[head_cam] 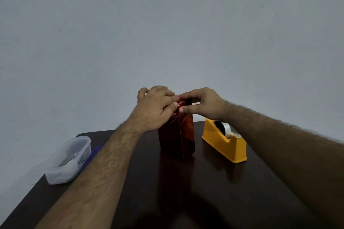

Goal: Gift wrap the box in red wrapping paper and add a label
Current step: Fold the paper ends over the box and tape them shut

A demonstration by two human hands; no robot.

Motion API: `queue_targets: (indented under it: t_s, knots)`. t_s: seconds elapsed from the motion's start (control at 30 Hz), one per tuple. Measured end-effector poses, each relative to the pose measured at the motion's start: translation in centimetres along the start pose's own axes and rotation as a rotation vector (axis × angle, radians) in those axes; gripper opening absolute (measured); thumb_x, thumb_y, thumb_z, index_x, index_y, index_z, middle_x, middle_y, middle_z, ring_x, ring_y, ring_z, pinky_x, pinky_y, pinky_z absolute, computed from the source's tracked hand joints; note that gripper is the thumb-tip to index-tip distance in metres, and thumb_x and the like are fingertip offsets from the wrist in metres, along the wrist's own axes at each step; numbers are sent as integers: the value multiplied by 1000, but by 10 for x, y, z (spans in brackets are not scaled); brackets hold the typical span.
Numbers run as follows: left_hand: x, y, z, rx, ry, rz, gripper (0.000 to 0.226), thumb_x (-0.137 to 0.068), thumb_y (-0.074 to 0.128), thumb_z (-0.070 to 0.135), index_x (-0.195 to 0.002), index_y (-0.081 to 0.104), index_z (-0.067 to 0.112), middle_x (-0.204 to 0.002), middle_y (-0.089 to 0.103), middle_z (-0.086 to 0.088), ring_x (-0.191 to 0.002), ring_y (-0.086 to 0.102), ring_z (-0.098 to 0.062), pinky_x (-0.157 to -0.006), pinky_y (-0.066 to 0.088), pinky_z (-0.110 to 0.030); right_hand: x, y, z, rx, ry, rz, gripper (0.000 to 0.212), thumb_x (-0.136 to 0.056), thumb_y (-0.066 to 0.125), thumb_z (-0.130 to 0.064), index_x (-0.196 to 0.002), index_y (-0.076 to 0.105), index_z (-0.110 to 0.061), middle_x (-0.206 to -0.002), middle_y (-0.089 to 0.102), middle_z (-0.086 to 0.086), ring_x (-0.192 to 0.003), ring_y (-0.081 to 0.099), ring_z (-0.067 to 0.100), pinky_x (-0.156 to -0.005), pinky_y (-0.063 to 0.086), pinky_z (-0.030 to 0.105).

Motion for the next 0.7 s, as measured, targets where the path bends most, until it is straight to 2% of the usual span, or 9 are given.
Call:
queue_targets:
  t_s: [0.07,0.1,0.17,0.23,0.33,0.47,0.53,0.6,0.7]
  knots:
    - [2,6,-4,-34,24,-3,51,-103,38,52,-143,66,38,-164,47,12,-159,25,-13,-125,9,-52,0,-1,4,19,10,3,49,-84,86,-44,-130,75,-31,-118,77,-16,-115,69,-1,-108,55,38]
    - [3,7,-4,-30,24,-6,50,-103,40,51,-144,65,37,-166,45,11,-161,23,-12,-128,7,-53,0,0,5,15,16,1,49,-84,86,-45,-130,74,-32,-119,76,-17,-116,68,0,-109,54,38]
    - [2,7,-5,23,-2,-14,48,-101,43,50,-141,64,35,-155,58,11,-155,37,-10,-130,7,-52,0,1,9,-5,25,6,49,-84,86,-47,-130,74,-33,-119,76,-16,-117,69,3,-109,54,41]
    - [2,7,-4,83,-35,-2,47,-100,42,52,-137,66,36,-136,71,15,-134,58,-6,-129,12,-49,-1,2,11,-33,39,19,47,-84,87,-44,-128,75,-33,-117,77,-15,-115,70,5,-108,55,42]
    - [2,10,-3,148,-59,29,53,-98,43,65,-137,67,39,-127,74,22,-114,65,-4,-125,24,-46,-2,4,17,-134,80,35,43,-85,87,-34,-127,76,-29,-116,78,-11,-111,73,8,-105,57,42]
    - [2,20,0,131,-103,52,60,-91,52,80,-134,71,42,-135,68,31,-109,63,-14,-111,41,-42,0,4,22,-205,130,51,41,-86,86,-26,-127,77,-28,-117,78,-10,-111,73,10,-103,57,40]
    - [1,21,5,111,-114,84,54,-93,53,76,-129,74,41,-132,70,29,-106,65,-11,-109,41,-44,2,4,22,-286,180,45,40,-85,82,-26,-125,77,-30,-117,77,-5,-110,73,15,-98,58,41]
    - [-2,21,11,70,-103,111,49,-95,54,70,-125,76,38,-130,73,24,-109,66,-5,-108,37,-44,4,6,24,-483,249,17,42,-81,73,-28,-123,78,-29,-119,76,7,-108,73,24,-95,61,48]
    - [-2,21,19,-6,-101,138,52,-95,49,70,-123,78,37,-127,75,20,-117,66,-4,-107,32,-43,7,10,24,-638,278,-7,44,-79,72,-27,-122,78,-25,-118,76,12,-105,71,27,-100,57,53]
Point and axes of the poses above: each hand's wrist, its own x-axis away from the middle knuckle, its own y-axis out of the palm, z = x × y, the point moved 2 cm from there along -x, towards the middle knuckle
